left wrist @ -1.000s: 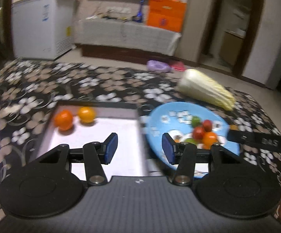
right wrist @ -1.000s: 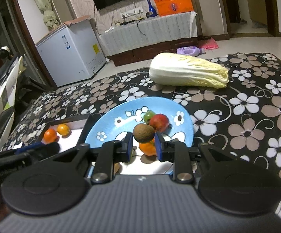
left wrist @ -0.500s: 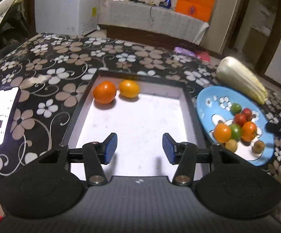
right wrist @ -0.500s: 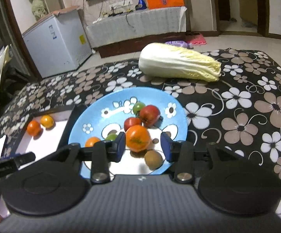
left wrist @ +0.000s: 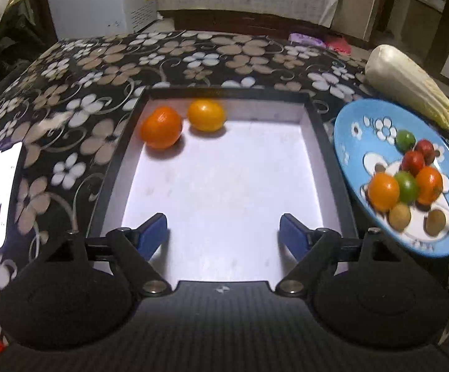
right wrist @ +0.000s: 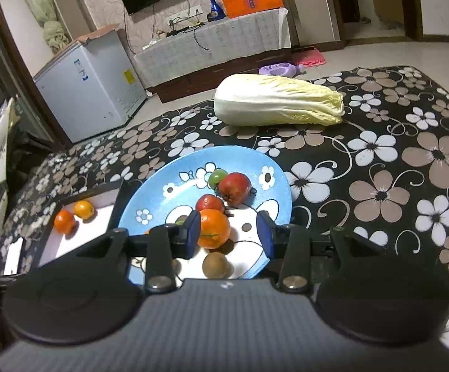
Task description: Organize fruits
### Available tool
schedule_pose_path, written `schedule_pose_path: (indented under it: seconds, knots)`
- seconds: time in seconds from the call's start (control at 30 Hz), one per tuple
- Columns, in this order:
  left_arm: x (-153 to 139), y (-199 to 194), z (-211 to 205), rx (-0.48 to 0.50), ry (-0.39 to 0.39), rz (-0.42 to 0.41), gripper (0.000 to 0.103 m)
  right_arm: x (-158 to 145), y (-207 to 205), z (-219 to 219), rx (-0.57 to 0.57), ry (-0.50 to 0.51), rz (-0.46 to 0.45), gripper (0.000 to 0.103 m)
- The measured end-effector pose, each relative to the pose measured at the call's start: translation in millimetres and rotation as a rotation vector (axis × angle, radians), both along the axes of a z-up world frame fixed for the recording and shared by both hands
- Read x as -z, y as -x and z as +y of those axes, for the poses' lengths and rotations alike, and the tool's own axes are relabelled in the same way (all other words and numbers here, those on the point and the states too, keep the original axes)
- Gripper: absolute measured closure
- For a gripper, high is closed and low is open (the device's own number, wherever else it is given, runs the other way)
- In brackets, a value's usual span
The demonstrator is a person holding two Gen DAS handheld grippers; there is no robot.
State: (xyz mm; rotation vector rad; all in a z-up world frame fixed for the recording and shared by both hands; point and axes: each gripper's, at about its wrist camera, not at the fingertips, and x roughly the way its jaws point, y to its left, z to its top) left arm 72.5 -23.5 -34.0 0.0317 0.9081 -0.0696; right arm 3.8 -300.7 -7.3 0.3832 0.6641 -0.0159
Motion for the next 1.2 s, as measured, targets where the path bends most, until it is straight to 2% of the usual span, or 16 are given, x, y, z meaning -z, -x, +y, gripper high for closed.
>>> schedule_pose_path:
  seconds: [0.13,0.2,0.3,0.4,0.47,0.83,0.9,1.2]
  knots:
    - [7,-19,-10,0.055,-0.014,-0.02,0.016,1,-1,-4,0.017,-0.032,-0.002,0.061]
    - [11,-26,-17,0.105,-0.011,-0.023,0.011,2,-2,-3,0.01,-0.034,0.002,0.061]
    - [13,-32,-17,0.101,-0.004,-0.065,0.004,2,-4,-1,0.005,-0.028,0.004,0.061]
    - [20,-35,-10,0.048,0.035,-0.085,0.0,3,-5,-1,0.005,-0.035,0.009,0.061]
    - [23,-32,-7,0.036,0.028,-0.121,0.0,4,-7,0,0.001,-0.042,0.01,0.061]
    - [26,-36,-5,0.042,0.048,-0.155,0.0,6,-7,2,-0.002,-0.049,0.016,0.061]
    - [31,-35,-2,0.035,0.076,-0.217,0.0,7,-7,1,0.005,-0.05,0.019,0.061]
    - [30,-36,-3,0.04,0.071,-0.217,0.0,9,-8,-1,0.024,-0.054,0.024,0.061]
